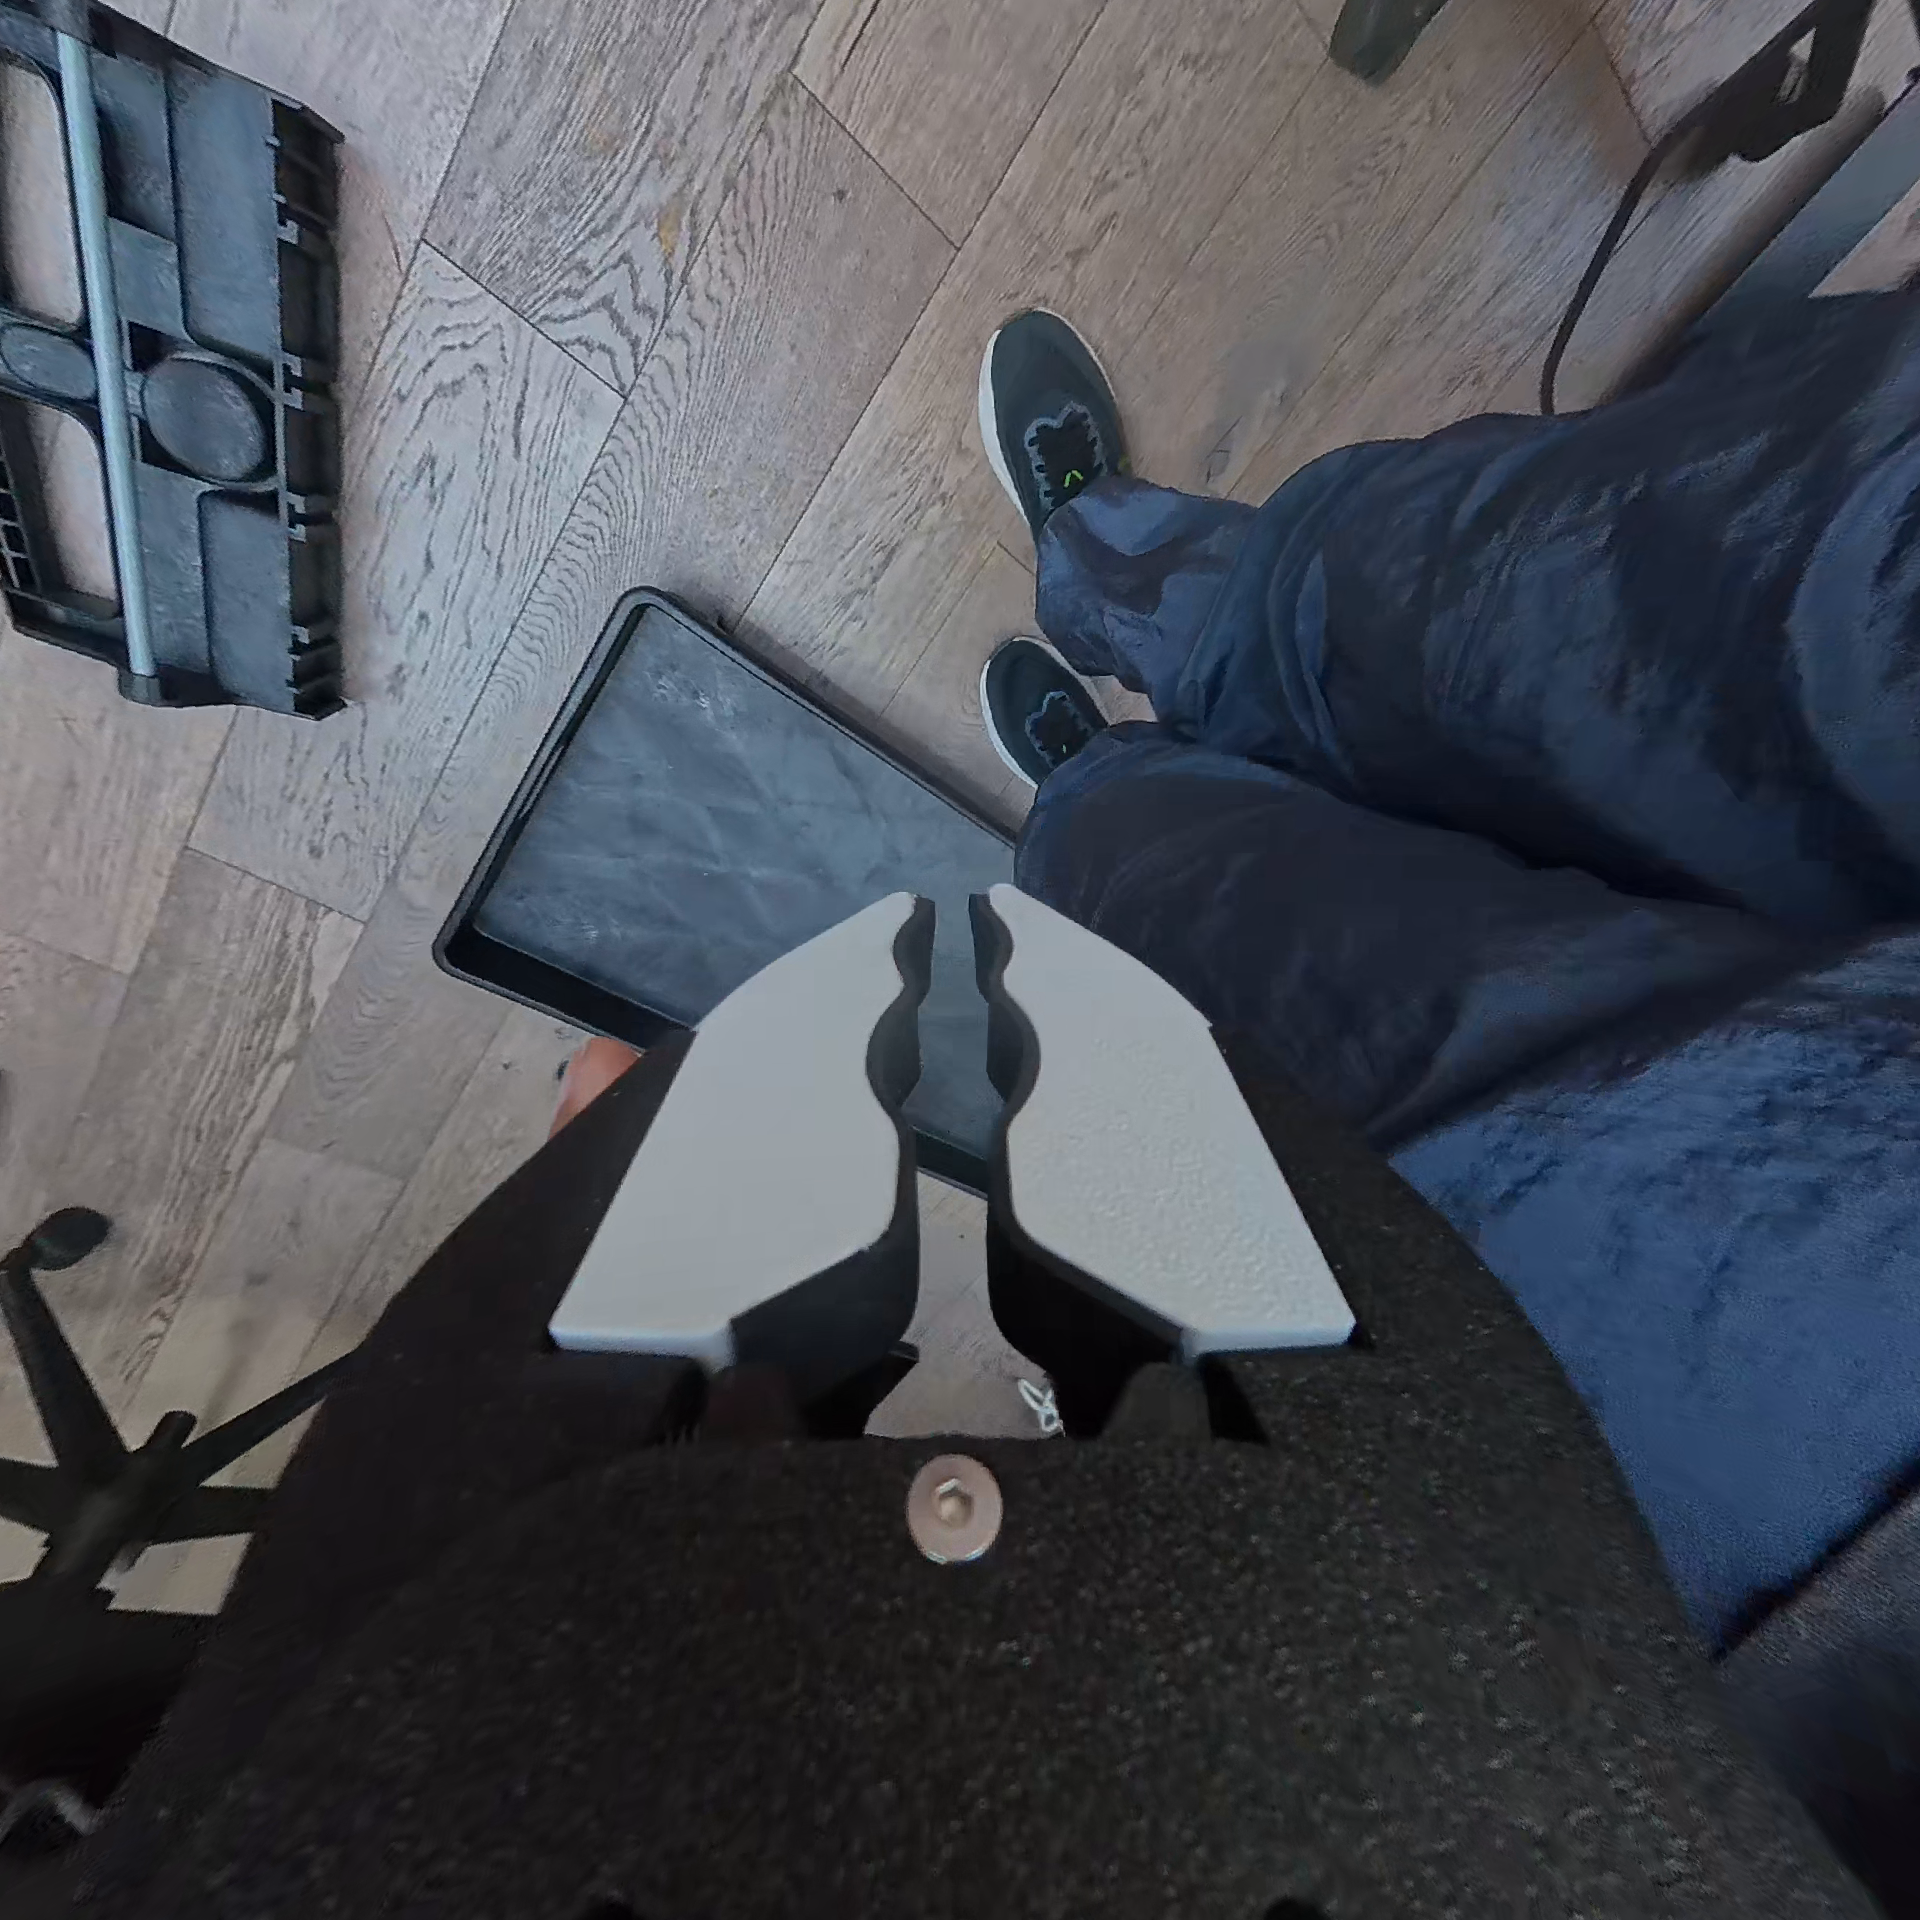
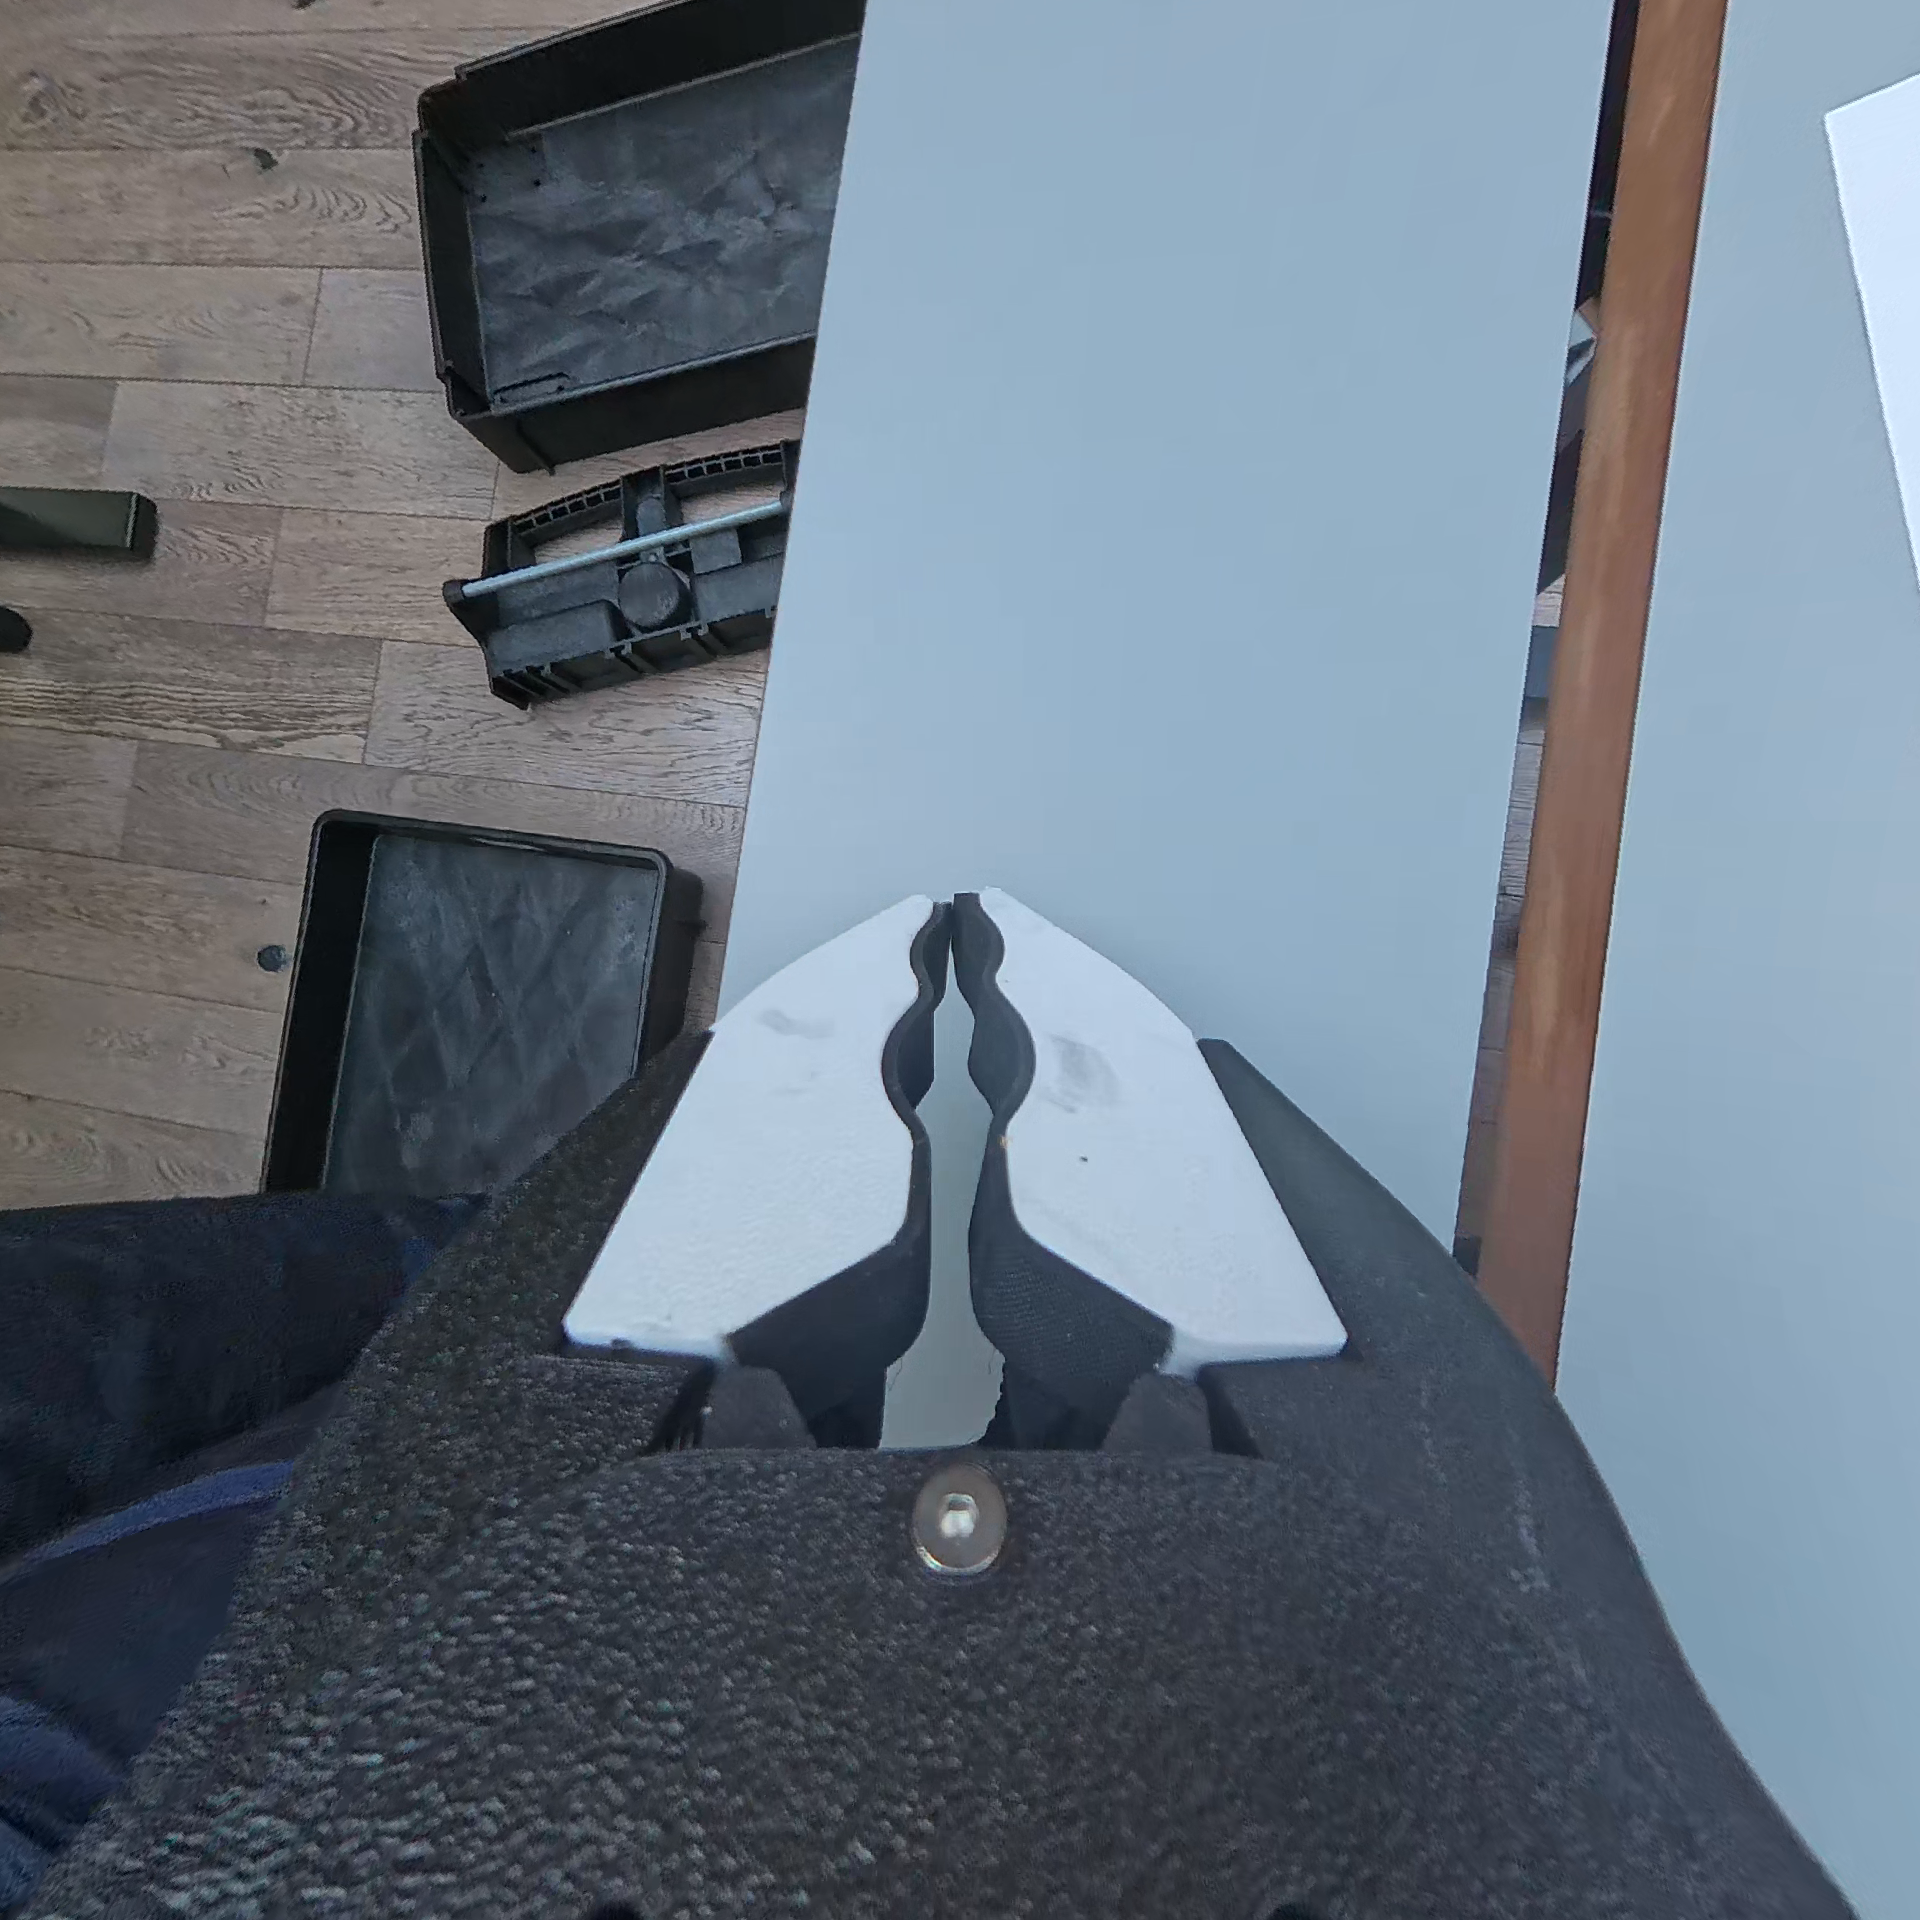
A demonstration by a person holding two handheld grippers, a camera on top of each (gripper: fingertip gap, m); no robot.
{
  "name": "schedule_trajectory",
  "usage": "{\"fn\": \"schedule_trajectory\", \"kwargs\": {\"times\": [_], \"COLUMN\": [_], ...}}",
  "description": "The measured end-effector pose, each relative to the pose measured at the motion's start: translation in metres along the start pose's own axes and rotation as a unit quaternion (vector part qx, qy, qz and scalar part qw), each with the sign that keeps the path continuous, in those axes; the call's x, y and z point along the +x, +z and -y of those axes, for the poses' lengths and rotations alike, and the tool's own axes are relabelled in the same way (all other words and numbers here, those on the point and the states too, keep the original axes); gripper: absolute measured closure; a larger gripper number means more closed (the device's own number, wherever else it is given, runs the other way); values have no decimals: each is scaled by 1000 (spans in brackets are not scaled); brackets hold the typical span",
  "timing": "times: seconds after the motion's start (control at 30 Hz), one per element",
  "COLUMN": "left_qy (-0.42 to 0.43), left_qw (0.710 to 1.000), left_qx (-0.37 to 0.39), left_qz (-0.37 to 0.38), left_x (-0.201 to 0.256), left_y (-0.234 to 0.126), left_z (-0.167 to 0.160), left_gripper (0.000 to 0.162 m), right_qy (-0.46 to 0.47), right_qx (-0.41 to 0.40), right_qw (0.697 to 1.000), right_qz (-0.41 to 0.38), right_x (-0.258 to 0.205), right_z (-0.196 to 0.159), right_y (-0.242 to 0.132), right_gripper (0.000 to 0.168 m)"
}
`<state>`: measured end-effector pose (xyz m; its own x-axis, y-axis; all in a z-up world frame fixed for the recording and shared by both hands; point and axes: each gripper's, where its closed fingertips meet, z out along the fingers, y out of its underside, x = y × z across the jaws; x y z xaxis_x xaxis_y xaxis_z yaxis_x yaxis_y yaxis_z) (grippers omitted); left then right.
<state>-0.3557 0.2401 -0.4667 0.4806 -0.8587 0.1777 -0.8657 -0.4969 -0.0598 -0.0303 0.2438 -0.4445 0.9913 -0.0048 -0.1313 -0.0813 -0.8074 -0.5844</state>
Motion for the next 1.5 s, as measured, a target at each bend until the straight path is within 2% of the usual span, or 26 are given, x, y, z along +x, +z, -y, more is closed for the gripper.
{"fn": "schedule_trajectory", "kwargs": {"times": [0.23, 0.5, 0.67, 0.8, 0.93, 1.13, 1.3, 1.4, 1.5], "left_qy": [27, 106, 142, 129, 107, 20, -71, -111, -124], "left_qw": [999, 994, 990, 990, 993, 999, 996, 992, 990], "left_qx": [-20, -26, 7, 41, 41, 7, 6, 8, 12], "left_qz": [20, -5, -21, -37, -40, -40, -46, -54, -62], "left_x": [-26, -58, -75, -90, -115, -166, -197, -204, -203], "left_y": [4, 11, 4, -5, -5, 7, 9, 11, 15], "left_z": [28, 91, 145, 167, 150, 81, 35, 22, 23], "left_gripper": [150, 150, 149, 150, 149, 150, 150, 150, 150], "right_qy": [-8, -5, 23, 47, 45, 7, -26, -48, -59], "right_qx": [0, -26, -45, -61, -66, -53, -58, -63, -64], "right_qw": [1000, 997, 993, 989, 989, 991, 992, 991, 990], "right_qz": [-22, -75, -106, -123, -126, -121, -113, -111, -115], "right_x": [21, 41, 39, 36, 33, 32, 28, 28, 31], "right_z": [-2, -18, -26, -27, -6, 49, 79, 89, 97], "right_y": [-3, -24, -37, -34, -21, 2, 18, 22, 20], "right_gripper": [167, 167, 167, 167, 166, 166, 166, 166, 166]}}
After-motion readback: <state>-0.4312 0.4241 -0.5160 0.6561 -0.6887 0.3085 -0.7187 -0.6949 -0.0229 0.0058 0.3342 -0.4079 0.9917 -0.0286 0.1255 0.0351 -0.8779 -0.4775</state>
